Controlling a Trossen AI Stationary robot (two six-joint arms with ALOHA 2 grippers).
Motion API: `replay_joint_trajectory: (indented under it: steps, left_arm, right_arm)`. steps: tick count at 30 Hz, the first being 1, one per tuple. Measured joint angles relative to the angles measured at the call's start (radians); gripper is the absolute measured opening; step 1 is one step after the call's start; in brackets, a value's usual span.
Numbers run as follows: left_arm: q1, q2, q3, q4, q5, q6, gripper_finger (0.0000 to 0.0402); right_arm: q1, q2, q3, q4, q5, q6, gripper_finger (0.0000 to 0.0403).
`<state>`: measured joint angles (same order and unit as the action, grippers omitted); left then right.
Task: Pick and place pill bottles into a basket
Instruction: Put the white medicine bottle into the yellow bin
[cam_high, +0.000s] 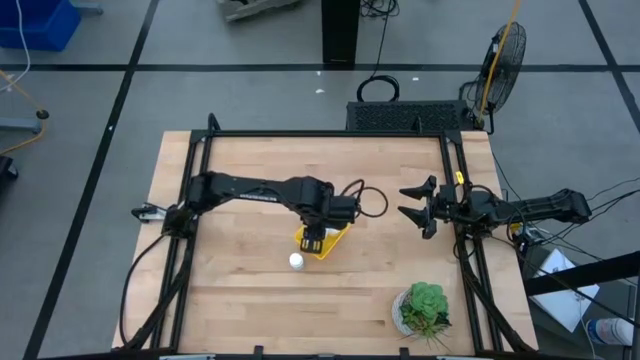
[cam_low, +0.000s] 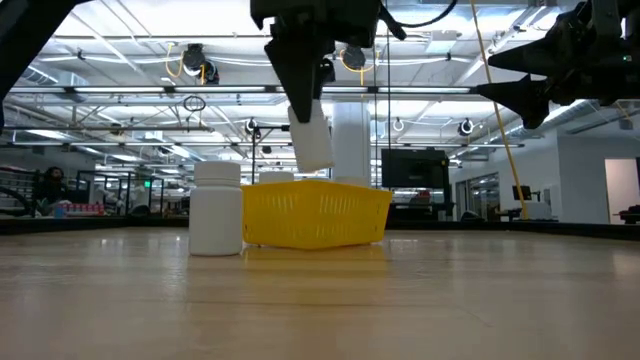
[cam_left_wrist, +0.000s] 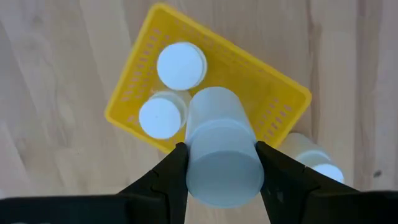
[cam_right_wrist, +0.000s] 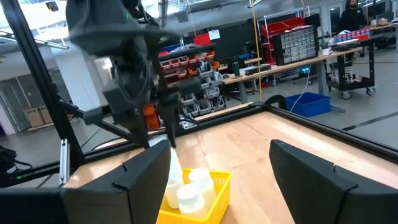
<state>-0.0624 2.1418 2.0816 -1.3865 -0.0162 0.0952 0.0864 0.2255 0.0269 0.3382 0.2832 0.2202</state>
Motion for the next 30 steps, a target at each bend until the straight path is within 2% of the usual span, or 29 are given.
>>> replay_joint_trajectory:
  steps: [16, 30]
  left_arm:
    - [-0.011, 0.0, -0.096, 0.093, 0.046, 0.028, 0.0158]
    - [0.033, -0.001, -0.207, 0.163, 0.069, 0.038, 0.0158]
  right_arm:
    - [0.0, 0.0, 0.0, 0.001, 0.001, 0.0, 0.0265]
    - [0.0, 0.0, 0.0, 0.001, 0.001, 0.0, 0.0265]
